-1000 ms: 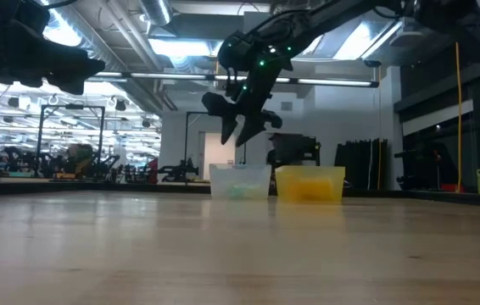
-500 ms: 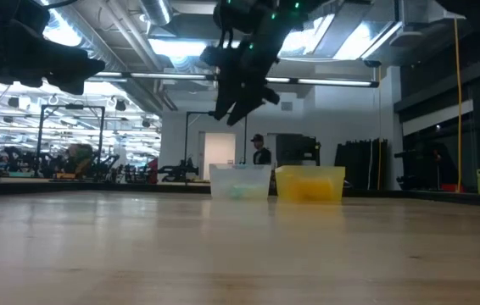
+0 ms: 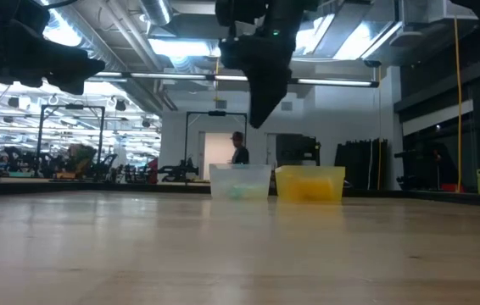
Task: Pick and place medicine bottles into bin by pill shape (circle, oval)
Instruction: Return to home position
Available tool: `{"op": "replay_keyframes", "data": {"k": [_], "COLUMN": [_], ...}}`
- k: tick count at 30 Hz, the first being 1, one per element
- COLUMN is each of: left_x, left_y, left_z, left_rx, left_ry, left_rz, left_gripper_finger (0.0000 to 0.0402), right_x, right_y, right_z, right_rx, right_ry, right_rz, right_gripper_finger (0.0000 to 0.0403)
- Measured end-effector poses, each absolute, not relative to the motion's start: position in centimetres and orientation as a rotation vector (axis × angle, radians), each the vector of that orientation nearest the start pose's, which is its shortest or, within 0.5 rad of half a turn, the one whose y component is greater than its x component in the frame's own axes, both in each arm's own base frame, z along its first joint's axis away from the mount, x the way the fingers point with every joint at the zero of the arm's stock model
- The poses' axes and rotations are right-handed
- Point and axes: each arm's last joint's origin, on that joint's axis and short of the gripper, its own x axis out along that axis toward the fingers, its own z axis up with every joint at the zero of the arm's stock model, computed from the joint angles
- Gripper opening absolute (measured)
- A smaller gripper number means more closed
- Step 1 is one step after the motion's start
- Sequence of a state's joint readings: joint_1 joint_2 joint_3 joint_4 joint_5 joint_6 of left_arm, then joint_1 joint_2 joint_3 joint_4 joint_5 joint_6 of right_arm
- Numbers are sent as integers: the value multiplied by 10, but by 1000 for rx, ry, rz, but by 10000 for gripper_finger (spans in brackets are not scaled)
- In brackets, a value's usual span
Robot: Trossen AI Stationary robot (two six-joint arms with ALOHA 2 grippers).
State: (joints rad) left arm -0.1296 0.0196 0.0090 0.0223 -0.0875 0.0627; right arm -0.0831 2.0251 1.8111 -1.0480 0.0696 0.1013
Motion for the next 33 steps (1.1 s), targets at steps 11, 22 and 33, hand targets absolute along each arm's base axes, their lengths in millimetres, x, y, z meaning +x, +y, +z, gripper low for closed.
{"op": "replay_keyframes", "data": {"k": [11,22,33], "left_x": [98,98,98], "left_y": [-10,-10,-10], "left_z": [167,167,167], "left_rx": [61,61,61], "left_ry": [-13,-13,-13], "left_rz": [-42,-42,-42], "left_gripper_finger": [165,165,165], "right_x": [386,340,233], "right_y": [-10,27,35], "right_z": [255,260,253], "right_rx": [1,-116,45], "right_ry": [1559,1354,812], "right_rz": [-112,-70,-50], "right_gripper_finger": [176,176,176]}}
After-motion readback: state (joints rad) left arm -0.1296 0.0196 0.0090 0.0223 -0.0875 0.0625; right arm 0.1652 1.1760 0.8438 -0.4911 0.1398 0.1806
